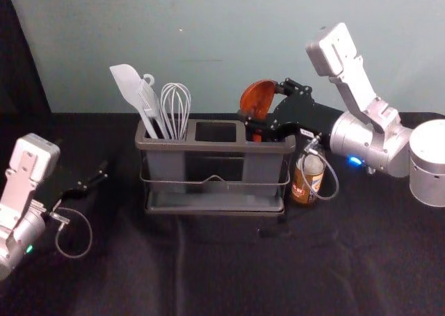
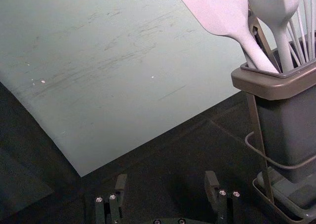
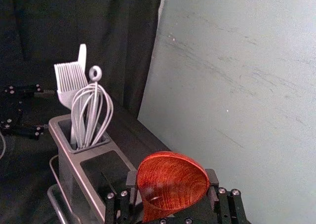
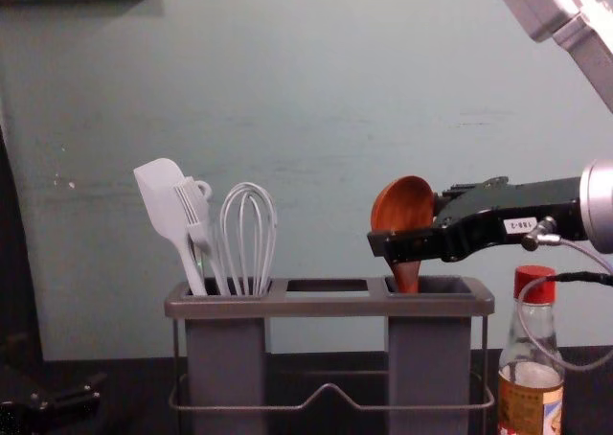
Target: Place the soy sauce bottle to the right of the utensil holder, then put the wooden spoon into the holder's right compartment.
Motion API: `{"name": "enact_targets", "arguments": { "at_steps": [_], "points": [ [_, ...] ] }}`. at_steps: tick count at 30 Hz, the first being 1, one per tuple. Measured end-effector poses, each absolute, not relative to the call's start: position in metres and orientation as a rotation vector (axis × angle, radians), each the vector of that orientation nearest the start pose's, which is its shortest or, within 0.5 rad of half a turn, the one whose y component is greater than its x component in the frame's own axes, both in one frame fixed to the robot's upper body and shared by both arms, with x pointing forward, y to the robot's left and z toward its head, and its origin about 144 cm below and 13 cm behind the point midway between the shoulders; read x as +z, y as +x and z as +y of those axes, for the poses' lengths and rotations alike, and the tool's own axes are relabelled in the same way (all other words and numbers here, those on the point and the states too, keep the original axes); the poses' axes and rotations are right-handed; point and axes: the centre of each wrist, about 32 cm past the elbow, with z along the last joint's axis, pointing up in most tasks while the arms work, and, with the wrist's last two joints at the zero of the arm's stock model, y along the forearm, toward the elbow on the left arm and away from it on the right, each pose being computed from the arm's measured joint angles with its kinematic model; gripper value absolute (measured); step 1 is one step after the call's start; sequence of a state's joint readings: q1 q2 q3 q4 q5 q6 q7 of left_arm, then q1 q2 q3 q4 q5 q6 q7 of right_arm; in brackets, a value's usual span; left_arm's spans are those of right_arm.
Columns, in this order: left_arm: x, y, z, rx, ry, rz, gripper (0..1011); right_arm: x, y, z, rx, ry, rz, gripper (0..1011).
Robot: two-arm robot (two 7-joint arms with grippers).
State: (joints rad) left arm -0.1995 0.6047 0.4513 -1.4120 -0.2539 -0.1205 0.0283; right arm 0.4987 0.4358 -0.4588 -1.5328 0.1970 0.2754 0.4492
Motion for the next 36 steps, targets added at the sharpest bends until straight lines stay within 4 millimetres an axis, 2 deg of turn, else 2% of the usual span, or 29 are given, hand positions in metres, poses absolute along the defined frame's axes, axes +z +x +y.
{"name": "enact_targets", "arguments": {
  "at_steps": [18, 25, 36],
  "points": [
    [1.1398, 0.4886, 0.3097, 1.248, 0.304, -0.285, 1011, 1.2772, 0.5533, -0.2287, -0.804, -0.333, -0.240, 841],
    [1.1398, 0.4886, 0.3097, 1.248, 0.304, -0.285, 1011, 1.2768, 0.5533, -0.2285, -0.803, -0.333, -0.239, 1002],
    [1.1398, 0.4886, 0.3096, 1.248, 0.304, -0.285, 1011, 1.2771, 0.5534, -0.2287, -0.803, -0.331, -0.241, 1002]
  ]
}}
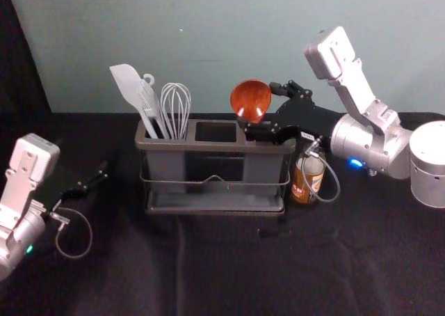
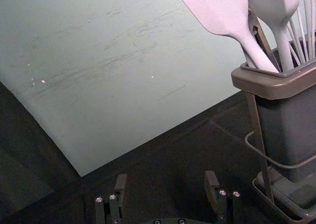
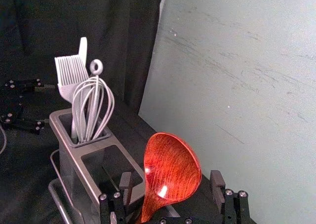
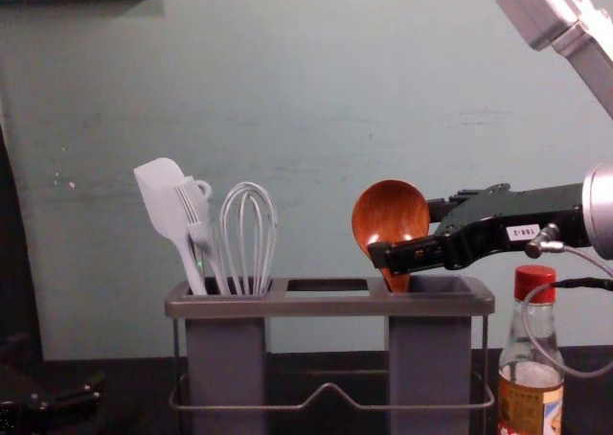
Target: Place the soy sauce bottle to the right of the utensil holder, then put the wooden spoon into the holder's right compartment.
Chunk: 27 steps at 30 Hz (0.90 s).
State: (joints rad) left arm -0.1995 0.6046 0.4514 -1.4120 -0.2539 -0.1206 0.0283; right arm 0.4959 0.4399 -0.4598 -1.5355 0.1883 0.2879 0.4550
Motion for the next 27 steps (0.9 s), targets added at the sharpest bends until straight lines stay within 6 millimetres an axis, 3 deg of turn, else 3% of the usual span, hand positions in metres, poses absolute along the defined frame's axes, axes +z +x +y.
{"name": "enact_targets", "arguments": {
  "at_steps": [11, 27],
  "points": [
    [1.140, 0.489, 0.310, 1.248, 0.304, -0.285, 1012, 1.277, 0.535, -0.233, -0.860, -0.295, -0.265, 1002],
    [1.140, 0.489, 0.310, 1.248, 0.304, -0.285, 1011, 1.260, 0.483, -0.243, -0.929, -0.155, -0.321, 1003]
  ]
}}
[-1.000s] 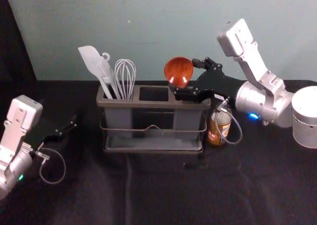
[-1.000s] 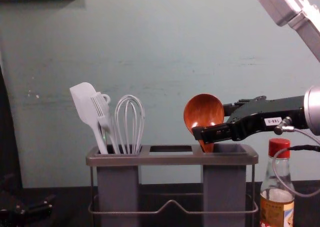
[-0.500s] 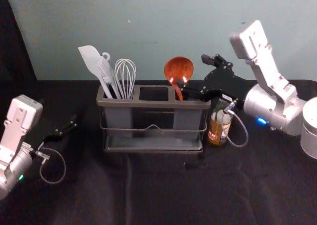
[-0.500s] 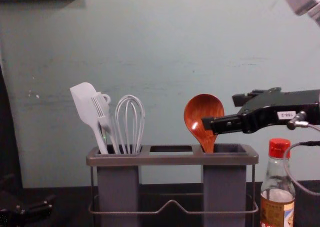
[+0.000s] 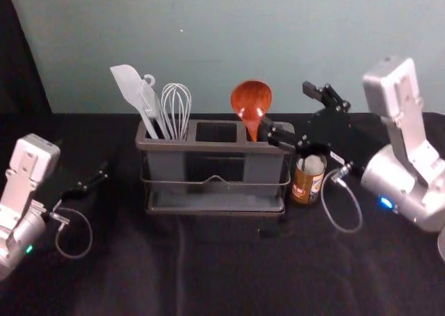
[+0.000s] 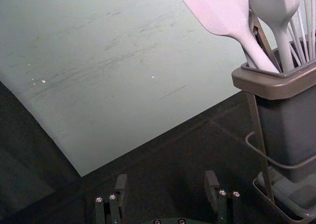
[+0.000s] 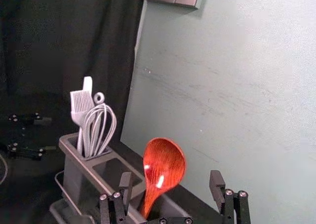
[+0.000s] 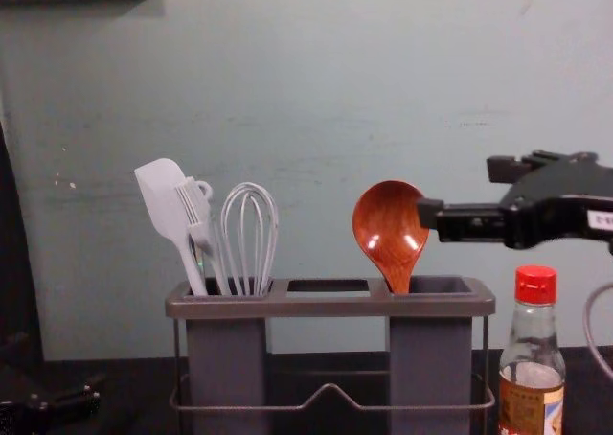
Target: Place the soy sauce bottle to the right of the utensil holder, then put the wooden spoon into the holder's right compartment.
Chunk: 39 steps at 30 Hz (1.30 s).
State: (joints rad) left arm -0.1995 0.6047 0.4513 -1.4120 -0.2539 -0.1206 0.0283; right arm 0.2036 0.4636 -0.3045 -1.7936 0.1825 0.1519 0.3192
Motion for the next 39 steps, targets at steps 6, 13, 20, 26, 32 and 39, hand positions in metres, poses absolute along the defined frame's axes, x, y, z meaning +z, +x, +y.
{"name": "enact_targets", "arguments": {
  "at_steps": [6, 13, 20, 26, 32, 39],
  "points": [
    [1.140, 0.489, 0.310, 1.248, 0.304, -0.285, 1011, 1.242, 0.459, -0.249, -0.960, -0.129, -0.319, 1002],
    [1.140, 0.489, 0.310, 1.248, 0.304, -0.285, 1012, 1.217, 0.432, -0.257, -1.017, -0.125, -0.317, 1002],
    [1.140, 0.489, 0.310, 1.248, 0.304, -0.285, 1011, 1.190, 0.414, -0.252, -1.094, -0.113, -0.279, 1002],
    [1.140, 0.489, 0.310, 1.248, 0.304, -0.285, 1011, 1.168, 0.402, -0.245, -1.176, -0.081, -0.228, 1003],
    [1.140, 0.489, 0.310, 1.248, 0.304, -0.285, 1011, 1.160, 0.399, -0.243, -1.223, -0.074, -0.200, 1003],
    [1.140, 0.489, 0.310, 1.248, 0.304, -0.285, 1012, 1.159, 0.399, -0.243, -1.232, -0.068, -0.188, 1002]
  ]
}}
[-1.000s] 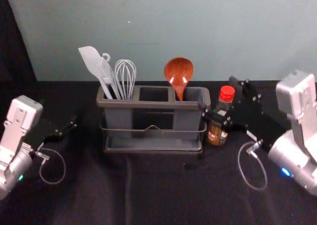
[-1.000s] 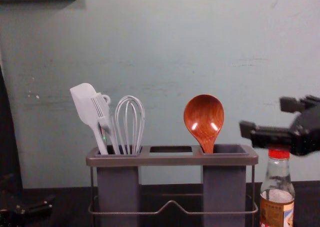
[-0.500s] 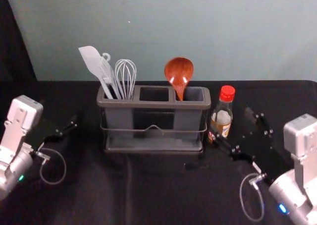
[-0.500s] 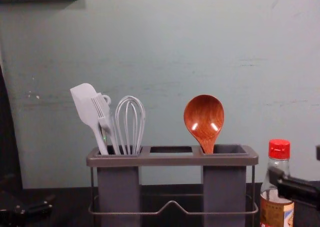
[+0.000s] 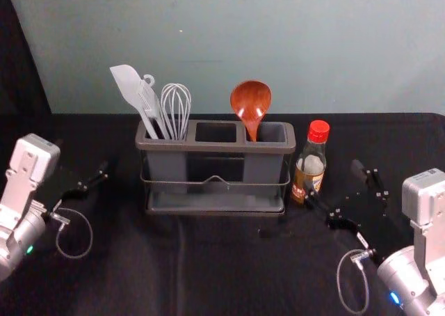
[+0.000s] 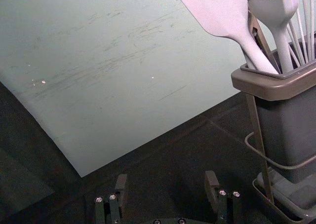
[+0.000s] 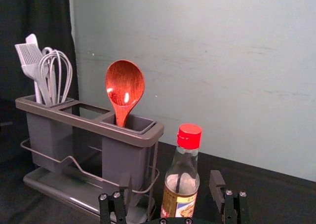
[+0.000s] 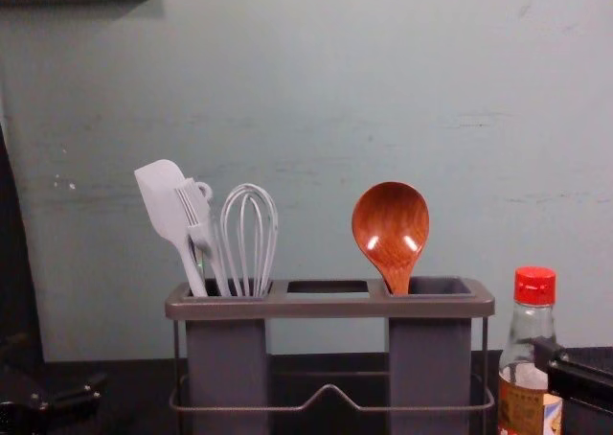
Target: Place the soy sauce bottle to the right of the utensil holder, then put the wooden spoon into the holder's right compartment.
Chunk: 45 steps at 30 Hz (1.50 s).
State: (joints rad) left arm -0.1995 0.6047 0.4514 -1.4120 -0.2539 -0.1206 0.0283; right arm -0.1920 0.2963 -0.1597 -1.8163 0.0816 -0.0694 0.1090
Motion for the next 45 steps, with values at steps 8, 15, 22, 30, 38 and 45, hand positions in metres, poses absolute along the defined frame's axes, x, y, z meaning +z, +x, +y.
{"name": "enact_targets", "arguments": {
  "at_steps": [8, 15, 22, 30, 38, 45],
  "points": [
    [1.1398, 0.4886, 0.3097, 1.248, 0.304, -0.285, 1011, 1.1589, 0.3990, -0.2429, -1.227, -0.071, -0.183, 1003],
    [1.1398, 0.4886, 0.3097, 1.248, 0.304, -0.285, 1011, 1.1588, 0.3988, -0.2427, -1.227, -0.072, -0.182, 1002],
    [1.1398, 0.4886, 0.3097, 1.248, 0.304, -0.285, 1012, 1.1587, 0.3987, -0.2426, -1.226, -0.072, -0.182, 1003],
    [1.1398, 0.4886, 0.3097, 1.248, 0.304, -0.285, 1011, 1.1587, 0.3987, -0.2426, -1.225, -0.072, -0.182, 1003],
    [1.1398, 0.4886, 0.3097, 1.248, 0.304, -0.285, 1011, 1.1587, 0.3987, -0.2426, -1.226, -0.072, -0.182, 1002],
    [1.1398, 0.4886, 0.3097, 1.248, 0.304, -0.285, 1011, 1.1586, 0.3987, -0.2426, -1.227, -0.072, -0.182, 1003]
  ]
}}
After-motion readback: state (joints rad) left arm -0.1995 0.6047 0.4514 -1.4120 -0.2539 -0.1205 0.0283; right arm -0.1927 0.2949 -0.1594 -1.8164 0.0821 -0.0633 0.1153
